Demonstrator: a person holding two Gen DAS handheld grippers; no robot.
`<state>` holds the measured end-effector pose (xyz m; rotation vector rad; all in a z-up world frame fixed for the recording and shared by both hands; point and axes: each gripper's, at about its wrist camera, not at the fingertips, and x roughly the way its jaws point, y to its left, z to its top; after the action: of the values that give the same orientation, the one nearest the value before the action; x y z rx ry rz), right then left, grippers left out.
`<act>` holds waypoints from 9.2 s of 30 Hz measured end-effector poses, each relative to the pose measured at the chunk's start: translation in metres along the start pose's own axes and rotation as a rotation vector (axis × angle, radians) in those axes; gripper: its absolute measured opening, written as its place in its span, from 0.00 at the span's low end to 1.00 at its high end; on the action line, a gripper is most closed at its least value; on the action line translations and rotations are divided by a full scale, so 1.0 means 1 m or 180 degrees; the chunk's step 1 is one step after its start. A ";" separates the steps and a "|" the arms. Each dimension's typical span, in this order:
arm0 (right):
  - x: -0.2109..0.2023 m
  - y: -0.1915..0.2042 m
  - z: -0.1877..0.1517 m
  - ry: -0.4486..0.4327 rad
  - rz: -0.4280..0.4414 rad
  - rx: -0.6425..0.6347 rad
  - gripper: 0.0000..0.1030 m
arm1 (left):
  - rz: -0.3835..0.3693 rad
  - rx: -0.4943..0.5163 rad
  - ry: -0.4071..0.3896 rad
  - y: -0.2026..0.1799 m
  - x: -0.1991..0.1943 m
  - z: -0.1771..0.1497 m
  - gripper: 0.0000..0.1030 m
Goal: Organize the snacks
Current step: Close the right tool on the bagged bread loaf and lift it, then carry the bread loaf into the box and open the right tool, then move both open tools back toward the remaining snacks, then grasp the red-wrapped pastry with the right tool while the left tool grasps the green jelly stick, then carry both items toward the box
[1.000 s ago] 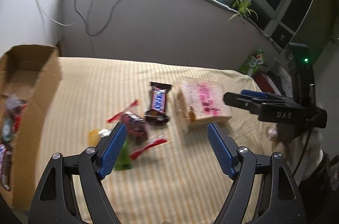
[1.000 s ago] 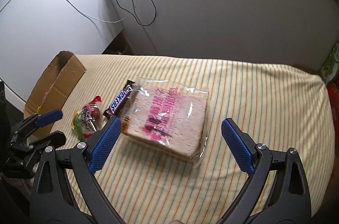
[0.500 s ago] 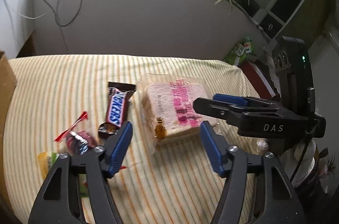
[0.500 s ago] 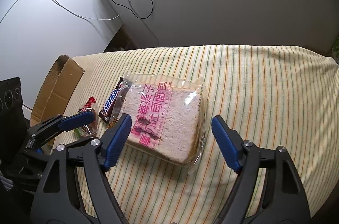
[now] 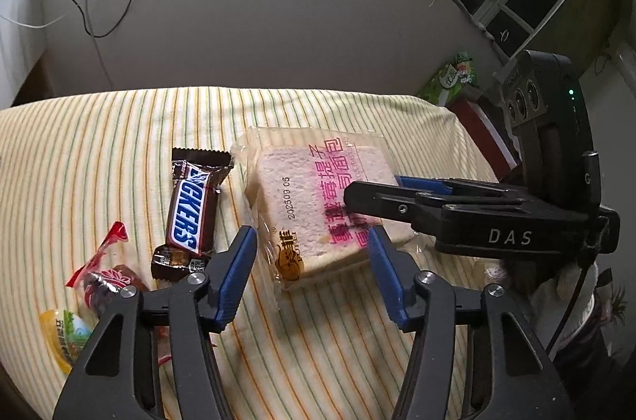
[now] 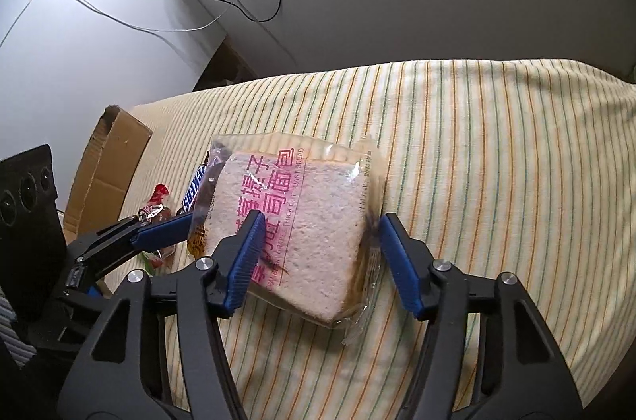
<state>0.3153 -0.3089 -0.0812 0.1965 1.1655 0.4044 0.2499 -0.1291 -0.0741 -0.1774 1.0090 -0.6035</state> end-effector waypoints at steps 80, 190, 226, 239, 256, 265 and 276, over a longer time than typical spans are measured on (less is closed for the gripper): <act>0.066 0.346 -0.017 0.0135 0.0497 -0.1528 0.48 | 0.0889 -0.0894 -0.1101 0.177 -0.235 -0.111 0.49; 0.063 0.166 -0.027 0.0224 0.0364 -0.1159 0.42 | 0.0983 -0.0208 -0.0379 0.067 -0.064 -0.086 0.24; 0.017 0.171 -0.038 -0.0061 0.0305 -0.1141 0.33 | 0.0960 -0.0200 -0.0775 0.058 -0.119 -0.084 0.04; -0.015 0.226 -0.036 -0.0268 0.0343 -0.1417 0.33 | 0.1096 -0.0179 -0.1108 0.068 -0.169 -0.086 0.04; 0.013 0.297 -0.018 -0.0305 0.0441 -0.1682 0.33 | 0.1307 -0.0480 -0.1266 0.121 -0.213 -0.107 0.04; 0.043 0.322 -0.004 -0.0238 0.0439 -0.1781 0.33 | 0.1343 -0.0604 -0.1224 0.141 -0.215 -0.114 0.04; 0.076 0.335 0.004 -0.0093 0.0434 -0.1819 0.33 | 0.1362 -0.0643 -0.1157 0.148 -0.211 -0.118 0.04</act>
<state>0.2753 0.0278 -0.0245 -0.2169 0.9684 0.8332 0.1274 0.1248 -0.0418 -0.2314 0.7210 -0.0713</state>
